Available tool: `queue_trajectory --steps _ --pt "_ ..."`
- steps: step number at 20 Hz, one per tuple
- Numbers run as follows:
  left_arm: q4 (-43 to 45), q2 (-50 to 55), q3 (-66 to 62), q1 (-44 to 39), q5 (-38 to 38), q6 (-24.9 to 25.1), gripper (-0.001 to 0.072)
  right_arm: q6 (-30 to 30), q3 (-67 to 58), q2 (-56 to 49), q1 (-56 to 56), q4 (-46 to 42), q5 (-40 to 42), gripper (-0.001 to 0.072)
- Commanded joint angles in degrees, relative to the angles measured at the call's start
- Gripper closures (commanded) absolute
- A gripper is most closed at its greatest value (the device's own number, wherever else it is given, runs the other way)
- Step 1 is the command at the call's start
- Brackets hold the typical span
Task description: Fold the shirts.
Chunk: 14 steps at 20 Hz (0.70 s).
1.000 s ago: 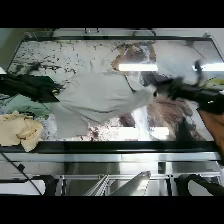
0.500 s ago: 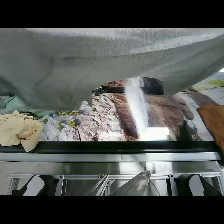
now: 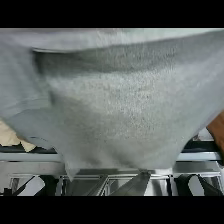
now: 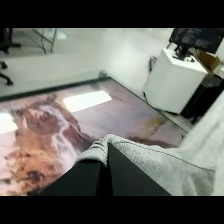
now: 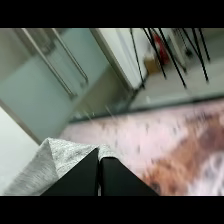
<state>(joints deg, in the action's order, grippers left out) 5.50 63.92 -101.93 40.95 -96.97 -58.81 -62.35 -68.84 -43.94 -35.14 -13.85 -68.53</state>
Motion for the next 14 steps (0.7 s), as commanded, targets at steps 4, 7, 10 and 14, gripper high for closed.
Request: queue_trajectory --steps 4,7,10,14 --pt "34.9 18.3 11.8 -25.0 10.4 0.5 0.0689 -1.4 17.6 -15.0 13.3 -14.5 15.7 0.0701" --pt "41.2 31.5 11.5 -28.3 14.6 0.9 0.0693 1.9 18.7 -28.9 13.8 -12.8 18.2 0.0701" --pt "43.4 45.5 3.8 -30.5 12.5 0.8 0.0694 13.9 18.1 -41.9 13.7 -0.6 19.2 0.0701" --pt "44.7 55.8 -8.5 -31.3 12.5 -2.2 0.0695 18.9 12.8 -53.3 13.7 7.5 19.5 0.0700"
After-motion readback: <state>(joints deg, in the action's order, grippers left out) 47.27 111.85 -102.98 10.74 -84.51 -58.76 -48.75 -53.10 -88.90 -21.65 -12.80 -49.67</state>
